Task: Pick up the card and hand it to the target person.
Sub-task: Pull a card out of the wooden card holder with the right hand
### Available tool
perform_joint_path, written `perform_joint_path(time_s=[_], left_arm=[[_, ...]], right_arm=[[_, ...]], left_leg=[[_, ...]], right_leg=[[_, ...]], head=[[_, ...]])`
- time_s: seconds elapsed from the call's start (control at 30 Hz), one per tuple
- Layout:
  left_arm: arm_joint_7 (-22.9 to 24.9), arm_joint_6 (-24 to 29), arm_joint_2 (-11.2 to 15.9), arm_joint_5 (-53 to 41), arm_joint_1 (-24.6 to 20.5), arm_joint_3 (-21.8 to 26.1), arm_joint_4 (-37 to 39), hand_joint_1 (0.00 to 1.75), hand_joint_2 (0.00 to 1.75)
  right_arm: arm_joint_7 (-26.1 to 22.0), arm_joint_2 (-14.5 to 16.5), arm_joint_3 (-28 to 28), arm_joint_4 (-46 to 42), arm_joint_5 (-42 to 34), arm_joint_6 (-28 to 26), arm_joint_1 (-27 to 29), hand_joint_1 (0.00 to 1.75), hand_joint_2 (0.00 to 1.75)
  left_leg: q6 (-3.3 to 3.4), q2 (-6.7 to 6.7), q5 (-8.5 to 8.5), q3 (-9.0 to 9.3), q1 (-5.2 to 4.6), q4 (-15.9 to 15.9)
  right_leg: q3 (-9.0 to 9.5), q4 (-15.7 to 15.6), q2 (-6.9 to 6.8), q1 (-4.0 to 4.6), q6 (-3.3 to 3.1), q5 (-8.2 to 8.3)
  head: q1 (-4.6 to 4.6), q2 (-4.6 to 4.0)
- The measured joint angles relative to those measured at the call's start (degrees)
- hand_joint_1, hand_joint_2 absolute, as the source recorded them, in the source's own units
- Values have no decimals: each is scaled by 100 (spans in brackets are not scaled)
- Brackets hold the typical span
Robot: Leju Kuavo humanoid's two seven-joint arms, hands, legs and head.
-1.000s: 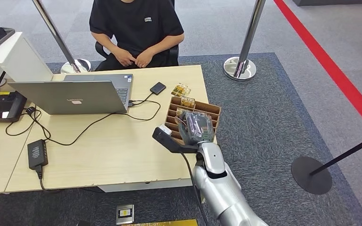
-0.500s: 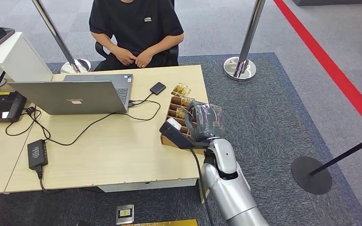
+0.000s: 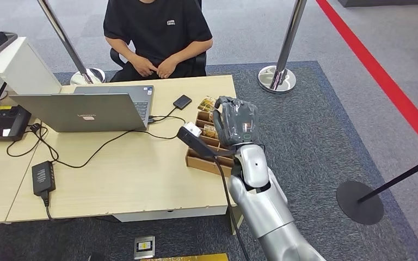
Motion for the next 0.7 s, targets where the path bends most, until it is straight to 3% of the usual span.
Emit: perform_joint_path(time_s=[0.7], left_arm=[[152,-25,0,10,-18,-39,0,0,0]], right_arm=[[-196,639,207,1513,-67,-31,-1097,155,175]], left_leg=[[0,0,0,-2,0,0]], right_leg=[[-2,0,0,0,0,0]], head=[[1,0]])
